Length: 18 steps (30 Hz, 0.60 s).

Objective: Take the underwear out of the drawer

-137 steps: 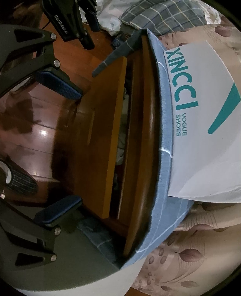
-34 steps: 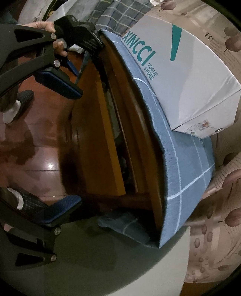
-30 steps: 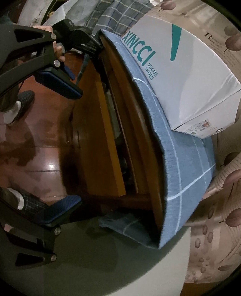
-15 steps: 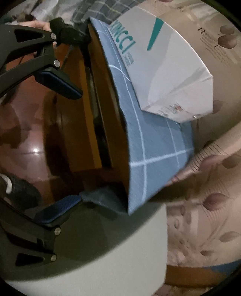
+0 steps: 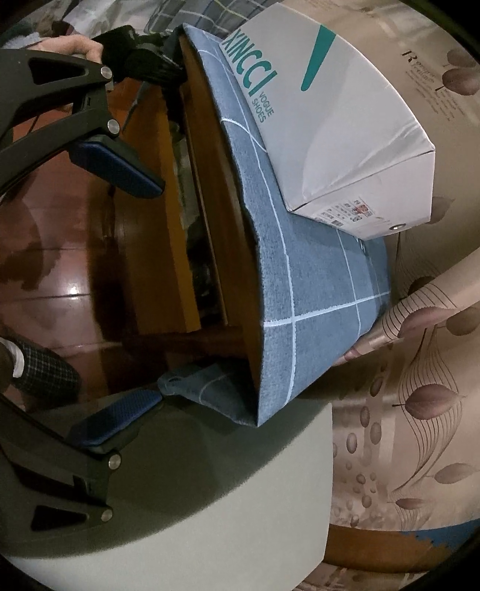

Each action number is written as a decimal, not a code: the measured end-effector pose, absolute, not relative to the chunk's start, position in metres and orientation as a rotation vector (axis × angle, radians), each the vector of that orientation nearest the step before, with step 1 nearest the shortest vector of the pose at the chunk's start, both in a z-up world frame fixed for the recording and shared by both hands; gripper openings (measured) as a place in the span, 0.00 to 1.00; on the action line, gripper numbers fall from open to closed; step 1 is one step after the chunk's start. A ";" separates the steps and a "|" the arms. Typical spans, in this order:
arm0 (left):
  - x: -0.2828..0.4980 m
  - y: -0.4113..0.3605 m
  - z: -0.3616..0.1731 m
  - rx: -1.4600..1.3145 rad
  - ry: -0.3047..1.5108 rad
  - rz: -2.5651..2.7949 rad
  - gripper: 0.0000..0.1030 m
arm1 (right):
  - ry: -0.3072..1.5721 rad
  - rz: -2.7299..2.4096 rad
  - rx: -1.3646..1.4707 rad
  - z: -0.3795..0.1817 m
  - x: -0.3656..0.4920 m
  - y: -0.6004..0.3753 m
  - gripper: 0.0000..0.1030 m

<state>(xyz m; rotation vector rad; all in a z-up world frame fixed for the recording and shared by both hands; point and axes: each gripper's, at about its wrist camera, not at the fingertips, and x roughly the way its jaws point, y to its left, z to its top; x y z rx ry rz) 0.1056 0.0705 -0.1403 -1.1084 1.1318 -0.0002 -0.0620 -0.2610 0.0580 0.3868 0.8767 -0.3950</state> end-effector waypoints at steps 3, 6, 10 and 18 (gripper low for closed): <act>0.100 0.073 -0.125 -0.903 1.146 -0.011 1.00 | 0.877 -0.400 0.384 0.058 -0.062 -0.261 1.00; 0.089 0.081 -0.118 -0.838 1.194 -0.014 1.00 | 0.879 -0.392 0.408 0.057 -0.062 -0.262 1.00; 0.072 0.086 -0.114 -0.751 1.253 -0.021 1.00 | 0.879 -0.409 0.401 0.057 -0.063 -0.264 1.00; 0.056 0.081 -0.105 -0.535 1.293 -0.019 1.00 | 0.899 -0.404 0.381 0.055 -0.061 -0.261 1.00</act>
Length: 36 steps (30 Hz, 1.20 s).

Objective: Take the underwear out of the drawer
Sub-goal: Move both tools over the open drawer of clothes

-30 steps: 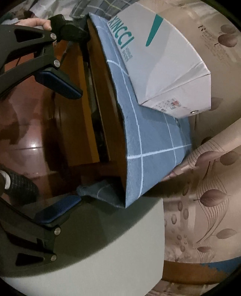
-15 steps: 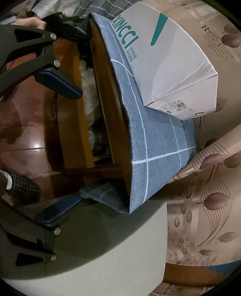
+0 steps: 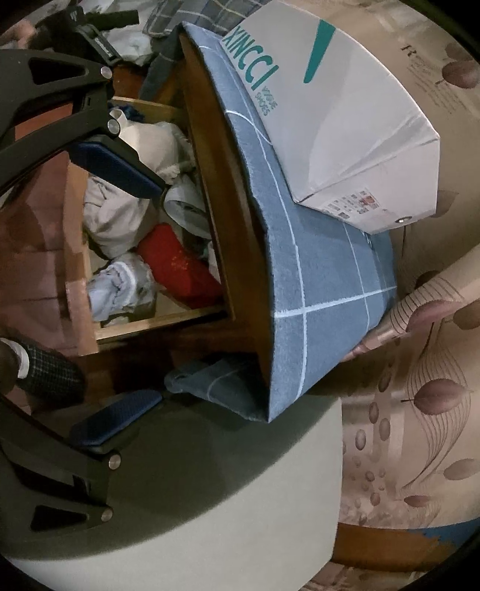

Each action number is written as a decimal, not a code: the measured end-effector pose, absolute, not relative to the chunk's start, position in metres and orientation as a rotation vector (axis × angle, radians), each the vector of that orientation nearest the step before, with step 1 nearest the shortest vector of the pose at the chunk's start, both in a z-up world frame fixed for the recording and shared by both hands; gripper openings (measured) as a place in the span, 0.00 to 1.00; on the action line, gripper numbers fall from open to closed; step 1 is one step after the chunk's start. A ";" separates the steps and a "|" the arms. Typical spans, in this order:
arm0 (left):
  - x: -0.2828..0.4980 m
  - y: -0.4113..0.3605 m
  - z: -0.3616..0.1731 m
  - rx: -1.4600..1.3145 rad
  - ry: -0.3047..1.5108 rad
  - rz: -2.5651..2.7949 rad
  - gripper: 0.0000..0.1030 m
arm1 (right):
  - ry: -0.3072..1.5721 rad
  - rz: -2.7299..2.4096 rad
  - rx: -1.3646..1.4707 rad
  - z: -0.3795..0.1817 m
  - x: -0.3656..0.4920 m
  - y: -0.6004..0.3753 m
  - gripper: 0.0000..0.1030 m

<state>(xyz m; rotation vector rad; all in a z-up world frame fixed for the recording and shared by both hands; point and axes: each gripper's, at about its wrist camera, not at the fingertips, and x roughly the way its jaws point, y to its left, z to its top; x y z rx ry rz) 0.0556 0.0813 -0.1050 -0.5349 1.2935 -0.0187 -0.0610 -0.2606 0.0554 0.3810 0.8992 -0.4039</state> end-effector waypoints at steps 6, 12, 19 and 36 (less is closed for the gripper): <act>0.051 0.076 -0.091 -0.398 1.330 -0.019 1.00 | 0.902 -0.387 0.376 0.056 -0.059 -0.257 1.00; 0.043 0.073 -0.080 -0.356 1.353 -0.028 1.00 | 0.913 -0.380 0.389 0.055 -0.058 -0.256 1.00; 0.035 0.071 -0.073 -0.272 1.351 -0.027 1.00 | 0.937 -0.362 0.379 0.051 -0.055 -0.252 1.00; 0.036 0.052 -0.055 -0.055 1.294 -0.017 1.00 | 1.049 -0.258 0.384 0.029 -0.043 -0.241 1.00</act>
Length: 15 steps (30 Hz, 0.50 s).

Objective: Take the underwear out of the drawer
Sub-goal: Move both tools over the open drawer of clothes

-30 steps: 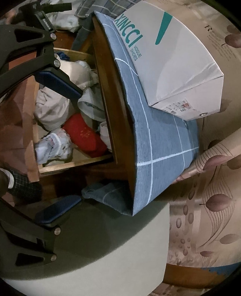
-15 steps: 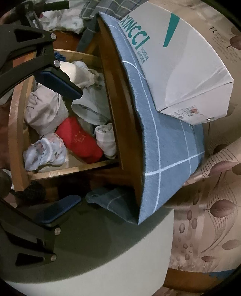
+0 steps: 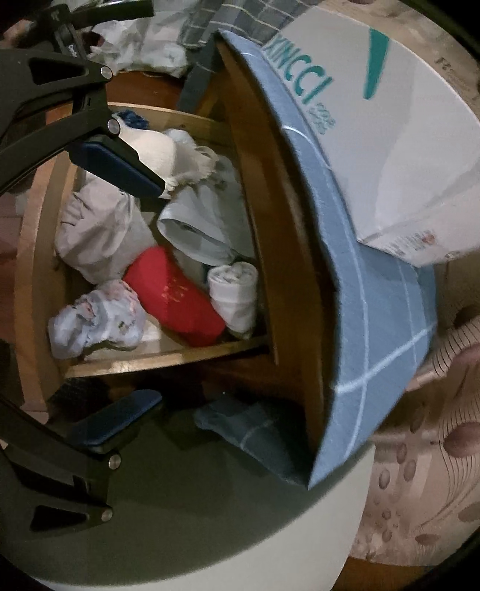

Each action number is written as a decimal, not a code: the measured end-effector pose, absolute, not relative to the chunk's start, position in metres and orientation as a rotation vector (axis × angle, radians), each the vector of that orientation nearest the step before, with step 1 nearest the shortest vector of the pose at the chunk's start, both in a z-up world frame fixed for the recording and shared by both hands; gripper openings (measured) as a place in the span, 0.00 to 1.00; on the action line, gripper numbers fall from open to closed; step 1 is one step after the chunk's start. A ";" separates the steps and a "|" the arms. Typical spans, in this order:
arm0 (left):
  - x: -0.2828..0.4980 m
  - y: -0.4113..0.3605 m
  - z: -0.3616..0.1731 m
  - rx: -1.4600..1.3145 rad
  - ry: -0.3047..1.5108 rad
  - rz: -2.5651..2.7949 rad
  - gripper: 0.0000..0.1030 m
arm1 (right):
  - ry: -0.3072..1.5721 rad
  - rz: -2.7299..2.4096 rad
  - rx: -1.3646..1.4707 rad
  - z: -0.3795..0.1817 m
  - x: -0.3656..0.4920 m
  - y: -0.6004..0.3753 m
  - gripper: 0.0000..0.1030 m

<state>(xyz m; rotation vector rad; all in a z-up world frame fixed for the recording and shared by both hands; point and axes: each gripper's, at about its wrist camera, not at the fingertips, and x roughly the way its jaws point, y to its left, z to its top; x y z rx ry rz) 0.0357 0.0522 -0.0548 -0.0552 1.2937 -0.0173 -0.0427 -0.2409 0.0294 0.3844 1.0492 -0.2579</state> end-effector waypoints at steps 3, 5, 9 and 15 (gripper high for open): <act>0.034 0.050 -0.051 -0.025 1.278 -0.008 0.99 | 1.082 -0.179 0.382 0.026 -0.037 -0.230 1.00; 0.032 0.047 -0.045 0.013 1.265 -0.015 0.99 | 1.107 -0.155 0.357 0.023 -0.034 -0.222 1.00; 0.026 0.045 -0.031 0.034 1.247 -0.040 0.99 | 1.152 -0.099 0.301 0.018 -0.029 -0.206 1.00; 0.027 0.041 -0.006 0.087 1.179 -0.088 0.99 | 1.281 -0.031 0.334 0.003 -0.017 -0.197 0.87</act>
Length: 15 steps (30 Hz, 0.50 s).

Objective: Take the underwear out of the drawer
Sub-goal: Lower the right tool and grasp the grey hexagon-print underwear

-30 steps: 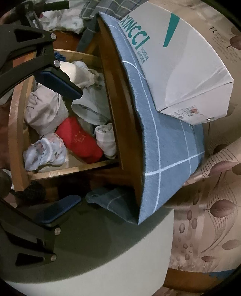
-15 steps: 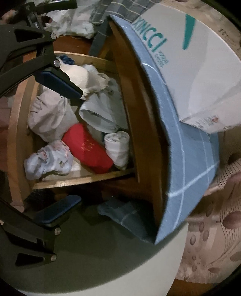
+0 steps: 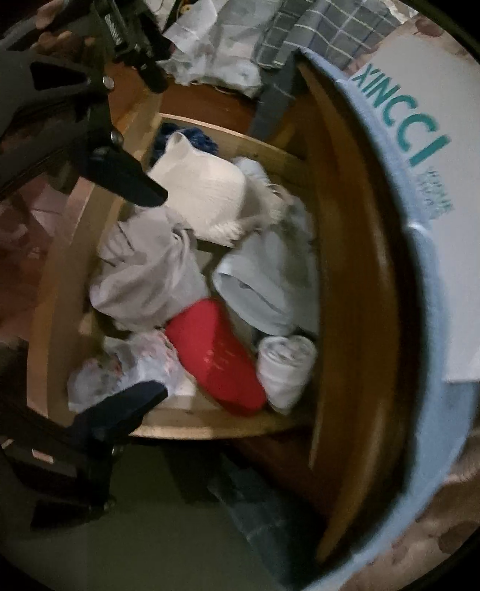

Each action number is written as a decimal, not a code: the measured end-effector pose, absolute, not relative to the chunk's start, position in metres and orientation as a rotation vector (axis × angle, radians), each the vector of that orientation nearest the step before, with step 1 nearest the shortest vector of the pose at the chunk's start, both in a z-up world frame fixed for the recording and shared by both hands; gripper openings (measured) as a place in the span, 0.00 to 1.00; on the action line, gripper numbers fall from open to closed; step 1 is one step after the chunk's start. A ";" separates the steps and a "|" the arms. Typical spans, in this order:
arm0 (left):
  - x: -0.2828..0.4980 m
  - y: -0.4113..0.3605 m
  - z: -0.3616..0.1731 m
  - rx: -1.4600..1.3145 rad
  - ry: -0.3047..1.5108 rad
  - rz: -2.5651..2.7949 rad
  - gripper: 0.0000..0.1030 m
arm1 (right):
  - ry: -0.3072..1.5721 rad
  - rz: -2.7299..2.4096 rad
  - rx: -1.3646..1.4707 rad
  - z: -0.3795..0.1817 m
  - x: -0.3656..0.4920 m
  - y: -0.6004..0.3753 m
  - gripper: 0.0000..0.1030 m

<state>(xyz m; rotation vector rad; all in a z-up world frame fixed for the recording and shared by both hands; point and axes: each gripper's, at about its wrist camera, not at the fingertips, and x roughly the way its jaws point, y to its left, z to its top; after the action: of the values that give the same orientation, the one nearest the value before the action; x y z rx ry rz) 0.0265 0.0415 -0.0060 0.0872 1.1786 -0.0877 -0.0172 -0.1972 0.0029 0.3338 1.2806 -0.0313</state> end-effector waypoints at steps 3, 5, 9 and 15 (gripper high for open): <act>0.036 0.035 0.004 0.136 1.147 -0.112 0.99 | 1.375 -0.015 0.361 -0.010 -0.007 -0.195 0.86; 0.044 0.032 0.006 0.133 1.156 -0.129 0.99 | 1.424 -0.015 0.371 -0.016 0.000 -0.191 0.86; 0.062 0.027 -0.001 0.103 1.177 -0.135 0.99 | 1.509 0.011 0.389 -0.032 0.016 -0.182 0.86; 0.078 0.037 -0.024 -0.016 1.234 -0.124 0.99 | 1.628 0.050 0.294 -0.058 0.036 -0.158 0.86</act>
<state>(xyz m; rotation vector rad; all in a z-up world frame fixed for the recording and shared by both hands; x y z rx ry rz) 0.0782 0.0372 -0.0237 -0.0159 1.2337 -0.1237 0.0357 -0.1577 -0.0580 0.2941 1.6279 0.0497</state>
